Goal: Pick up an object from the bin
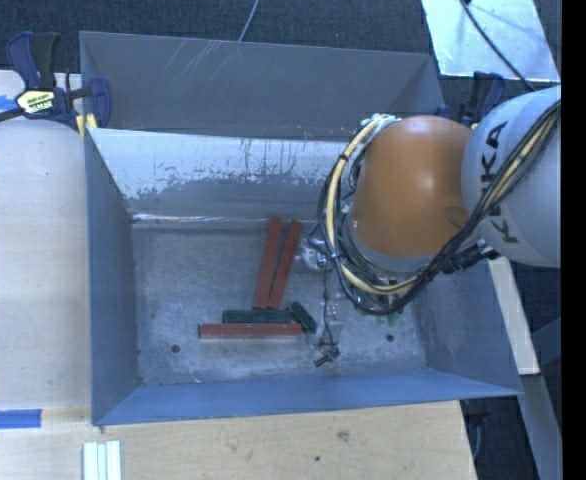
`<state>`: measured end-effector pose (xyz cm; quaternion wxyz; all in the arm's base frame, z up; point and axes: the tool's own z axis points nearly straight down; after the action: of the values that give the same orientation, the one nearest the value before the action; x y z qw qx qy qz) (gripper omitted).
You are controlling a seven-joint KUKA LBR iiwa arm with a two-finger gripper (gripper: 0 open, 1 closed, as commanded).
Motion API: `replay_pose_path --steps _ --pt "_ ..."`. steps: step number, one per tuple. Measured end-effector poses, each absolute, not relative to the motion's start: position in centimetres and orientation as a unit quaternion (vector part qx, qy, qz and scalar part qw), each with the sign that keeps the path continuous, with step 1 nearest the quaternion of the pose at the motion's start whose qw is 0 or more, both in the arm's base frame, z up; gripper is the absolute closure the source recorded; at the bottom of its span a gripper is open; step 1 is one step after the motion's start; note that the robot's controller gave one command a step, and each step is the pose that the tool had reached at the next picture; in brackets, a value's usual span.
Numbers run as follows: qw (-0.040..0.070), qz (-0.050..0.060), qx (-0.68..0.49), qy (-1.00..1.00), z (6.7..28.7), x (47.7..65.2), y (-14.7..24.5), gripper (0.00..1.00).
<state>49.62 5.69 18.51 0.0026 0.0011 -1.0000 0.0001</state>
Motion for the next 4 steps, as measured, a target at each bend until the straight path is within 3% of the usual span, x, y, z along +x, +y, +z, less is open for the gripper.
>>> replay_pose_path --steps 1,2,3,4 --pt "-0.001 0.0 0.0 -1.0 18.9 49.8 5.7 0.0" --pt "-0.002 0.0 0.07 -0.998 14.1 52.6 7.0 0.0" --pt "-0.005 0.0 0.104 -0.995 12.4 59.7 6.9 0.0" --pt "-0.002 0.0 0.213 -0.977 14.7 58.5 6.0 0.0"
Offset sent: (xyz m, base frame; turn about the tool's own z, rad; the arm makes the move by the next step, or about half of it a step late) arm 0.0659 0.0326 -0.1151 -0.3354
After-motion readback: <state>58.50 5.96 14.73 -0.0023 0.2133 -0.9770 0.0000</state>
